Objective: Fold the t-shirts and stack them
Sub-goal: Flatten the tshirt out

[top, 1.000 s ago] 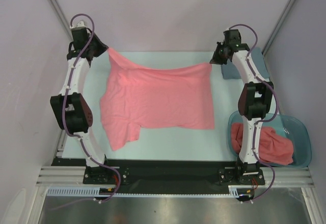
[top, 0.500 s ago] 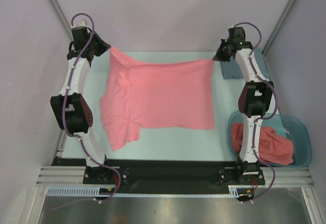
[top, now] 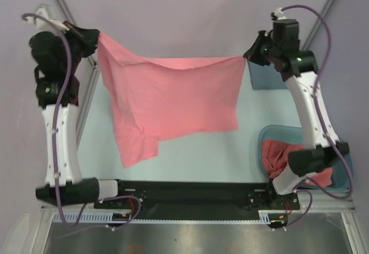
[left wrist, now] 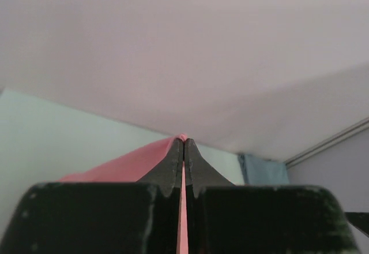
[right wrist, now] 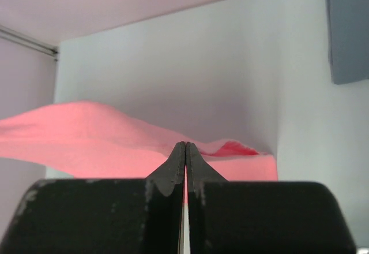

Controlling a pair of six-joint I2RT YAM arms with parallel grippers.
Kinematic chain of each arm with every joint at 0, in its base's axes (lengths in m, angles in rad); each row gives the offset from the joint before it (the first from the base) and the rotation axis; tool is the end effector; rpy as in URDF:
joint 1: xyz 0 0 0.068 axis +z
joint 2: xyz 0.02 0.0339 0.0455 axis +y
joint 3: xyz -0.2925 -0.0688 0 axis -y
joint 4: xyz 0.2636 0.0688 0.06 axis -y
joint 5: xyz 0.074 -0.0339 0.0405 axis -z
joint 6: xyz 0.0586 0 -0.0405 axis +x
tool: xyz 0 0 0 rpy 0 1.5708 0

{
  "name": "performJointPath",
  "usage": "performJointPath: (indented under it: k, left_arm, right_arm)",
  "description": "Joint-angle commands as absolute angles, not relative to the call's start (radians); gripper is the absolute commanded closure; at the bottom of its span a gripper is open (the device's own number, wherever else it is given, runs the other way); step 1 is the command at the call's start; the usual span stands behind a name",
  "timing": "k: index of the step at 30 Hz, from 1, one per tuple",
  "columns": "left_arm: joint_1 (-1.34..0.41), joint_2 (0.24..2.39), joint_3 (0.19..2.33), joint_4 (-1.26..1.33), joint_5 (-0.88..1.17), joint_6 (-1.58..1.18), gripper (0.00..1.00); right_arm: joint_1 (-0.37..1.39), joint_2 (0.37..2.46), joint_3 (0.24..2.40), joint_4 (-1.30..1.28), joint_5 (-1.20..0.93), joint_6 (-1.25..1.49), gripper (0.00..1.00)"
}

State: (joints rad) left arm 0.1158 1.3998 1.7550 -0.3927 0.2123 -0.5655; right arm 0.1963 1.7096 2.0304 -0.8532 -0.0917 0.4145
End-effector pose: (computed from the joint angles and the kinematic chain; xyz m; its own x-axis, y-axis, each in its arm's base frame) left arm 0.3269 0.0256 0.5447 -0.0830 -0.5370 -0.8395 0.0613 0.8381 -0.5421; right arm 0.3969 0.0844 0.4761 -0.5651 0.2965 -0.7699 -0.0481 0.9198 0.3895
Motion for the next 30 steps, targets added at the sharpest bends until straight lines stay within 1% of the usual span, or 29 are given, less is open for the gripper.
performJointPath:
  k: [1, 5, 6, 7, 10, 13, 16, 21, 26, 28, 29, 30]
  left_arm:
    - [0.129, 1.198, 1.732, -0.382, 0.157, -0.545, 1.00]
    - [0.129, 1.020, 1.735, -0.425, 0.107, -0.519, 1.00]
    - [0.129, 0.959, 1.744, -0.442, 0.086, -0.506, 1.00]
    - [0.126, 0.934, 1.755, -0.451, 0.078, -0.500, 1.00]
    - [0.095, 0.862, 1.816, -0.482, 0.028, -0.465, 1.00]
    - [0.061, 0.839, 1.890, -0.508, 0.003, -0.440, 1.00]
    - [0.037, 0.857, 1.959, -0.511, 0.003, -0.433, 1.00]
    - [0.011, 0.969, 2.033, -0.500, 0.014, -0.422, 1.00]
    - [0.014, 1.121, 1.945, -0.450, 0.043, -0.394, 1.00]
    - [0.012, 1.216, 1.910, -0.416, 0.078, -0.390, 1.00]
    - [0.014, 1.244, 1.854, -0.360, 0.086, -0.387, 1.00]
    - [0.017, 1.315, 1.830, -0.338, 0.090, -0.388, 1.00]
  right_arm:
    - [0.201, 1.504, 2.000, -0.919, -0.023, 0.437, 1.00]
    - [0.271, 1.303, 1.947, -0.977, -0.002, 0.449, 1.00]
    - [0.284, 1.264, 1.938, -0.983, 0.033, 0.452, 1.00]
    - [0.293, 1.193, 1.924, -0.991, 0.038, 0.465, 1.00]
    - [0.313, 1.083, 1.933, -1.017, 0.031, 0.491, 1.00]
    - [0.311, 1.048, 1.968, -1.049, 0.017, 0.502, 1.00]
    - [0.313, 1.051, 1.999, -1.060, -0.024, 0.541, 1.00]
    - [0.313, 1.124, 1.942, -1.006, -0.041, 0.568, 1.00]
    - [0.313, 1.244, 1.878, -0.876, -0.023, 0.565, 1.00]
    - [0.311, 1.327, 1.836, -0.812, -0.002, 0.555, 1.00]
    - [0.302, 1.354, 1.821, -0.783, -0.002, 0.552, 1.00]
    - [0.302, 1.377, 1.801, -0.747, 0.044, 0.546, 1.00]
